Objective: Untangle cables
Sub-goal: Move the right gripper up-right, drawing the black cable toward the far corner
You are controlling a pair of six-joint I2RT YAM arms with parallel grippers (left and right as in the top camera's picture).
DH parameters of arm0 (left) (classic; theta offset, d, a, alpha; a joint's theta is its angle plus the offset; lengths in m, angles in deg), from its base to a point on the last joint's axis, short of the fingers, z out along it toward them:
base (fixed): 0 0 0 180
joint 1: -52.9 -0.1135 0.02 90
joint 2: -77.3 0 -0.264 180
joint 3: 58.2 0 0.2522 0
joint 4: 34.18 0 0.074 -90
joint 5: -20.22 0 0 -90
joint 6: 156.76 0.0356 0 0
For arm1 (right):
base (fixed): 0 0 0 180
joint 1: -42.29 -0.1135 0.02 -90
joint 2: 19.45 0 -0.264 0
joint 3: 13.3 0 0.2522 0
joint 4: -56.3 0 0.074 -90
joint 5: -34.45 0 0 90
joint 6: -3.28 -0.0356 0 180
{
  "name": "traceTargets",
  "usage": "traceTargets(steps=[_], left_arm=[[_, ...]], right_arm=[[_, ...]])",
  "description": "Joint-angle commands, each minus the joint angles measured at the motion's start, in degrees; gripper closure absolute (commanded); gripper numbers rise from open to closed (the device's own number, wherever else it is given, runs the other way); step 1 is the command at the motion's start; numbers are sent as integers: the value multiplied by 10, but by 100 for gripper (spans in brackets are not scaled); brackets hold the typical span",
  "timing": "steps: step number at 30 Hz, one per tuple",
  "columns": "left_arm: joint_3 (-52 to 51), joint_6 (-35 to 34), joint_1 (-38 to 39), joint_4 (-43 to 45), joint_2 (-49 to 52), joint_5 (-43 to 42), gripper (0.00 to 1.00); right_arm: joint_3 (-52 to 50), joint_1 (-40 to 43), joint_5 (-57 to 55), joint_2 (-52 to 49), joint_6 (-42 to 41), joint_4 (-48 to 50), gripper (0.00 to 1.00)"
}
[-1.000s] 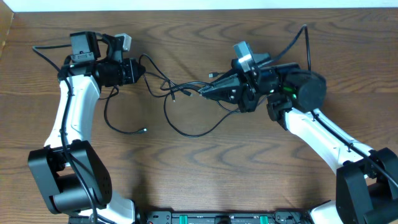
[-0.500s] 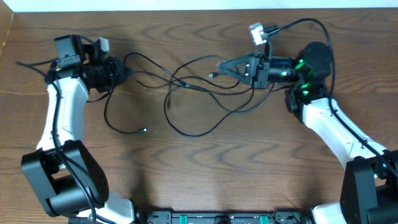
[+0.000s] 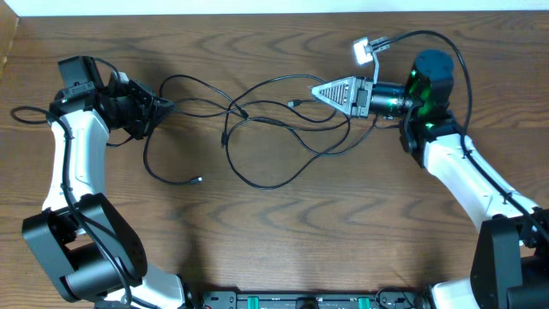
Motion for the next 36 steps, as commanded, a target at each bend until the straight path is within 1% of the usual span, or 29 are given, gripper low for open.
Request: traceTargets(steps=[1, 3, 5, 8, 11, 13, 17, 21, 22, 24, 25, 27, 32, 36], left_arm=[[-2, -35, -6, -1, 3, -14, 92], [-2, -35, -10, -1, 3, -12, 92], [-2, -35, -15, -1, 3, -12, 92], [-2, -47, -22, -2, 3, -12, 92], [-2, -60, -24, -1, 3, -12, 92], [-2, -65, -24, -1, 3, -12, 92], [-2, -64, -23, -1, 3, 2, 92], [-2, -63, -23, -14, 3, 25, 92], [-2, -54, -23, -22, 3, 44, 92], [-2, -48, -23, -32, 3, 128, 92], [-2, -78, -23, -60, 3, 226, 92], [-2, -118, -23, -92, 3, 275, 92], [-2, -125, -14, -97, 3, 285, 93], [-2, -124, 13, -95, 3, 285, 93]], right_arm=[[3, 26, -97, 6, 42, -95, 99], [3, 36, -150, 6, 41, -154, 99], [3, 45, -202, 6, 13, -198, 99], [3, 52, -260, 6, -58, -223, 99], [3, 50, -299, 6, -125, -224, 99], [3, 45, -311, 6, -138, -224, 99], [3, 36, -320, 6, -136, -233, 99], [3, 32, -319, 6, -121, -250, 99], [3, 32, -320, 6, -121, -256, 99], [3, 32, -319, 6, -121, -259, 99], [3, 32, -319, 6, -121, -260, 99], [3, 32, -317, 6, -115, -260, 99], [3, 31, -317, 6, -109, -257, 99], [3, 20, -323, 6, -108, -254, 99]])
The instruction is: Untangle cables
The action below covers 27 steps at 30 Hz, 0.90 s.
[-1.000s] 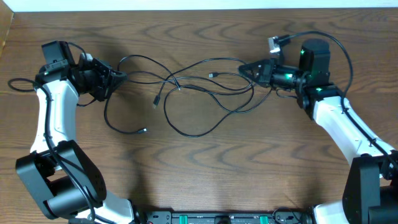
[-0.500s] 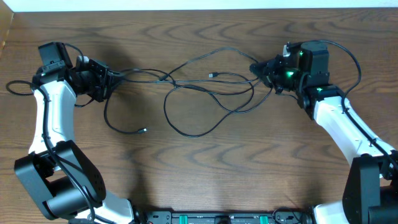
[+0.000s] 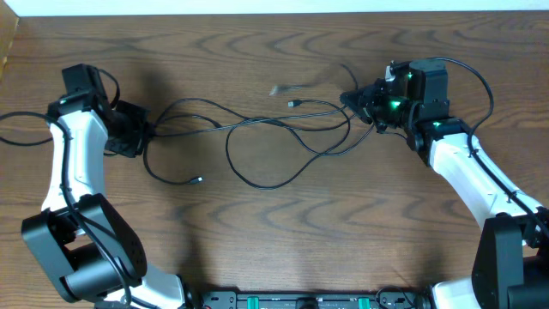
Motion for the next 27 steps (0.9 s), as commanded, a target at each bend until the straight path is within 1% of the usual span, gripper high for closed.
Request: traceTargets(steps=[1, 4, 8, 13, 14, 15, 17, 18, 20, 21, 22, 27], left_arm=[[-1, -6, 23, 2, 3, 59, 93], [-1, 2, 43, 8, 3, 59, 93], [-1, 2, 65, 17, 3, 56, 93], [-1, 2, 87, 17, 3, 24, 92], [-1, 2, 90, 17, 3, 24, 87], [-1, 2, 93, 17, 3, 25, 73], [-1, 2, 95, 17, 3, 25, 40], [-1, 2, 95, 16, 3, 25, 29], [-1, 10, 95, 17, 3, 25, 23], [-1, 20, 95, 16, 3, 25, 22], [-1, 45, 95, 16, 3, 25, 22], [-1, 121, 95, 7, 3, 25, 20]], right_arm=[[3, -4, -30, 6, 11, 3, 99], [3, -9, -30, 6, 12, 14, 99], [3, -9, -12, 6, 20, 54, 99], [4, -9, 7, 6, 32, 103, 99], [3, -9, 7, 6, 36, 111, 99], [3, -8, 7, 6, 40, 120, 99], [4, -4, 7, 6, 41, 133, 99], [3, -2, 7, 6, 41, 139, 99], [3, 10, 7, 6, 41, 154, 99], [4, 16, 10, 6, 40, 161, 99], [3, 35, 16, 6, 21, 181, 99], [3, 97, 59, 6, -47, 255, 99]])
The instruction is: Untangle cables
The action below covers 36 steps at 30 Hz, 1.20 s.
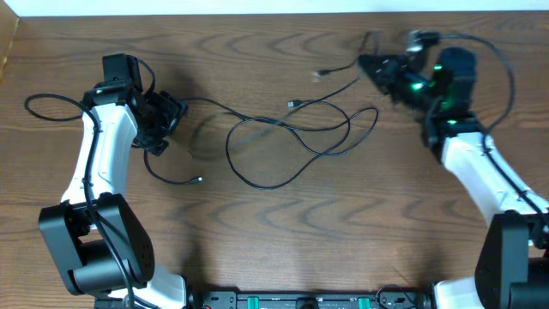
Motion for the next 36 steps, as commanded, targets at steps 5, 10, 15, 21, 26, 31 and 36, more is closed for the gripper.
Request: traceTargets(steps=[5, 10, 15, 21, 26, 31, 36], left_arm=[[-1, 127, 0, -19, 3, -2, 14], [-1, 157, 0, -32, 3, 0, 13], [-1, 171, 0, -37, 3, 5, 13], [-1, 171, 0, -39, 3, 17, 13], [-1, 171, 0, -39, 3, 17, 13], [-1, 171, 0, -38, 3, 17, 13], [-1, 171, 0, -34, 3, 17, 12]], right_arm=[[4, 116, 57, 6, -125, 129, 99], [4, 209, 58, 6, -196, 196, 99], [4, 305, 61, 6, -209, 201, 99], [4, 427, 62, 6, -206, 177, 99], [4, 514, 63, 6, -168, 157, 99], [4, 587, 63, 6, -126, 104, 99], [4, 627, 68, 6, -71, 54, 99]])
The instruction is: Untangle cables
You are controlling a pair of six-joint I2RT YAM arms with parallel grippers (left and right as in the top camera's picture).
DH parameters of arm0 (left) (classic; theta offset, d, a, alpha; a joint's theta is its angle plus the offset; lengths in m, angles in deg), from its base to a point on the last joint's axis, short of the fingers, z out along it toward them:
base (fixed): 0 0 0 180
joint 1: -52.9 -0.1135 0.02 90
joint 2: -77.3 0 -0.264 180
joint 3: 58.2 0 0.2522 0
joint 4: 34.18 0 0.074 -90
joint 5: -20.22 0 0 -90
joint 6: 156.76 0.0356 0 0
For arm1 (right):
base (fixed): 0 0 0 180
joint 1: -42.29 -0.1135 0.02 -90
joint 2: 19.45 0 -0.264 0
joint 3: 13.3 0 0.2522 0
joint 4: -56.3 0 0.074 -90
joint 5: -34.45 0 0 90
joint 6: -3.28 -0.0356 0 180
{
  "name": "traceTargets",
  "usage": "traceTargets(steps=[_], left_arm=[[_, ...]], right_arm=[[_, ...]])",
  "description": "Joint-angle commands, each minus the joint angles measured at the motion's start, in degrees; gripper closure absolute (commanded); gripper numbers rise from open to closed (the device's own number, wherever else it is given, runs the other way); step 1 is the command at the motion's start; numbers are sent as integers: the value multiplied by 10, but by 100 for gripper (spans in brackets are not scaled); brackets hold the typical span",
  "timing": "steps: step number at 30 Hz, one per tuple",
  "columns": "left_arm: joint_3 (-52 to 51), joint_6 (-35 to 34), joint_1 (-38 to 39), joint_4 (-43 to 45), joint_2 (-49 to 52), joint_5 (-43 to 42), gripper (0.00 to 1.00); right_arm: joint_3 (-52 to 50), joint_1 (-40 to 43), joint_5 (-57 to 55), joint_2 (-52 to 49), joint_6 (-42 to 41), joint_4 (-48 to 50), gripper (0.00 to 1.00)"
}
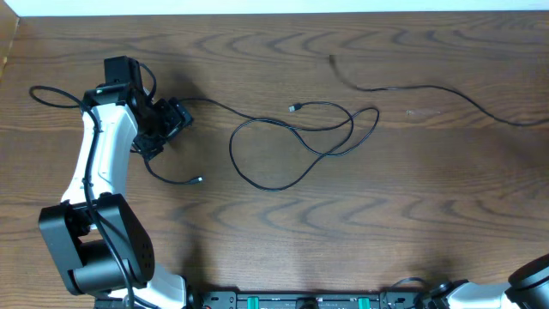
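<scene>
A thin black cable (pixel 283 148) lies in a loose loop at mid-table, one small plug (pixel 293 107) pointing up-left of the loop. Its left run leads to my left gripper (pixel 176 116), which appears shut on it. A short tail with a plug (pixel 199 180) hangs below the gripper. A second black cable (pixel 429 88) lies stretched along the upper right, from its end (pixel 332 58) to the right edge, apart from the loop. My right gripper is out of view.
The wooden table (pixel 283 232) carries nothing else. The left arm's own lead (pixel 51 93) curls at the far left. Only a bit of the right arm's base (pixel 532 281) shows at the bottom right corner.
My right arm, which held the second cable's end at the upper right, has left the view. That cable now lies loose along the upper right. The left gripper has hardly moved.
At first both cables crossed in one tangle, with my grippers at either side of it. Then the right gripper was further up and right with one cable, and the left shifted slightly inward. Now that cable lies apart from the loop.
</scene>
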Motion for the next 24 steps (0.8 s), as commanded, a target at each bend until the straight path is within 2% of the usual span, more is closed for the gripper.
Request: traceTargets(steps=[1, 13, 19, 22, 24], left_arm=[[-1, 11, 0, 3, 3, 10, 12], [-1, 9, 0, 5, 3, 9, 12], [-1, 7, 0, 5, 3, 5, 12], [-1, 7, 0, 5, 3, 3, 14], [-1, 7, 0, 4, 3, 1, 27]], right_arm=[[4, 20, 11, 6, 70, -22, 99], [4, 20, 10, 6, 160, -30, 99], [4, -11, 10, 6, 293, -29, 99], [4, -39, 10, 6, 403, -7, 99], [4, -61, -3, 6, 451, 8, 98]])
